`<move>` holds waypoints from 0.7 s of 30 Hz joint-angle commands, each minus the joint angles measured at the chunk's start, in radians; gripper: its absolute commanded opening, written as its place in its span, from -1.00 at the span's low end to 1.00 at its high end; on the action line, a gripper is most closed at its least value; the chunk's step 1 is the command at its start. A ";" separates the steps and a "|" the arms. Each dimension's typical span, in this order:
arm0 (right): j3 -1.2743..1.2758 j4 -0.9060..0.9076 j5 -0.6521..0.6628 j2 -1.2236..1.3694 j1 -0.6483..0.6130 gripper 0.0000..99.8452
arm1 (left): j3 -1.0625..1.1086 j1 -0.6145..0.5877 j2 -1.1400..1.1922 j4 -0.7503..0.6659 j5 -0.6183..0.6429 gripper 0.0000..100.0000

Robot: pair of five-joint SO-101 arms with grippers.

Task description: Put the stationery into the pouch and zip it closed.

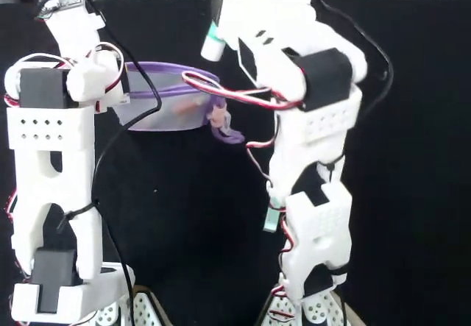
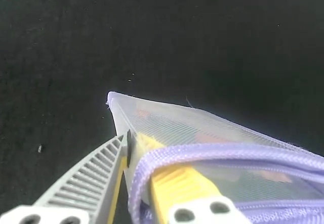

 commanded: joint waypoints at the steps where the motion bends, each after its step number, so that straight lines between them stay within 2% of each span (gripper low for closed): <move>1: -0.035 0.034 0.020 -0.044 -0.014 -0.98 | -0.012 0.002 -0.009 -0.006 -0.008 -0.94; 7: 0.079 0.034 0.055 -0.226 -0.012 -0.98 | -0.007 0.007 -0.009 -0.020 -0.049 -0.94; 14: 0.377 0.025 0.057 -0.481 -0.083 -0.98 | 0.084 0.008 -0.018 -0.101 -0.049 -0.94; 21: 0.575 0.006 0.061 -0.565 -0.087 -0.98 | 0.087 0.008 -0.020 -0.101 -0.049 -0.94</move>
